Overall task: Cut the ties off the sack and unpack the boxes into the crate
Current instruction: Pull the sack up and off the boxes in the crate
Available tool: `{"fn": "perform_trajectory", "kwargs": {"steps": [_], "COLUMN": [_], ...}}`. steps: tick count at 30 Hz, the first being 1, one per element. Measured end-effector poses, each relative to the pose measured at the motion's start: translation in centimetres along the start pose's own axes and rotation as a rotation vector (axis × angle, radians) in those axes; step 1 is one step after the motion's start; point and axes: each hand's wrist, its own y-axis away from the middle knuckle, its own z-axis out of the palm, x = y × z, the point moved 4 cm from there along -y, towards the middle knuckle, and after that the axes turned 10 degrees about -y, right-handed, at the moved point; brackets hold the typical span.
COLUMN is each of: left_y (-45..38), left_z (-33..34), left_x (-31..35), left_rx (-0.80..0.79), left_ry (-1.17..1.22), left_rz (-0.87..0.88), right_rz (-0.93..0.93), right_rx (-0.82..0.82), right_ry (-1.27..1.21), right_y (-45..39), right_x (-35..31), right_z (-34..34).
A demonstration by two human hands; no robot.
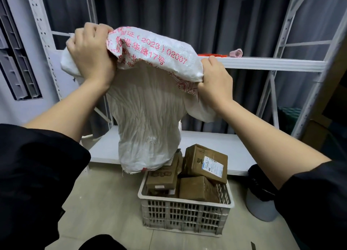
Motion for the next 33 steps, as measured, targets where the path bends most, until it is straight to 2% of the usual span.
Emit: {"fn": "perform_trajectory", "kwargs": {"steps": [6,12,17,20,22,24,26,28,31,33], "left_y": [-0.3,-0.5,-0.6,-0.7,-0.6,-0.3,0.6,1.8,4.1,5.4], "left_z": [-1.1,-2.4,-3.4,-3.4,-2.9,-2.1,-0.9,0.5,3.3,5.5], "left_x": [-1.9,-3.4,-5.2,-7.3,-9.2,-11.0,-12.4,-13.4,-14.8,-15.9], "left_rx": [0.025,0.035,0.050,0.016,-0.025,-0.139,-0.345,-0.552,-0.785,-0.855], "left_ry": [-0.014,-0.107,-0.215,-0.289,-0.353,-0.412,-0.409,-0.350,-0.139,0.047], "left_rz": [-0.027,0.021,0.051,-0.008,-0.073,-0.155,-0.267,-0.400,-0.586,-0.687], "right_rz": [-0.016,-0.009,0.076,0.140,0.091,-0.058,-0.203,-0.228,-0.085,0.035], "right_rx": [-0.006,-0.045,-0.079,-0.081,0.006,0.061,-0.043,-0.278,-0.600,-0.745], "right_ry": [-0.063,-0.200,-0.218,-0.246,-0.286,-0.291,-0.240,-0.226,-0.323,-0.414], "right_y": [-0.2,-0.1,-0.4,-0.1,0.9,2.1,2.8,3.3,4.3,5.4], "right_x": [-1.7,-2.4,-3.1,-4.2,-5.0,-5.9,-6.5,-6.7,-6.6,-6.7], "right_z": [0.9,2.8,5.0,6.0,6.2,6.8,8.1,10.1,12.2,13.3]}}
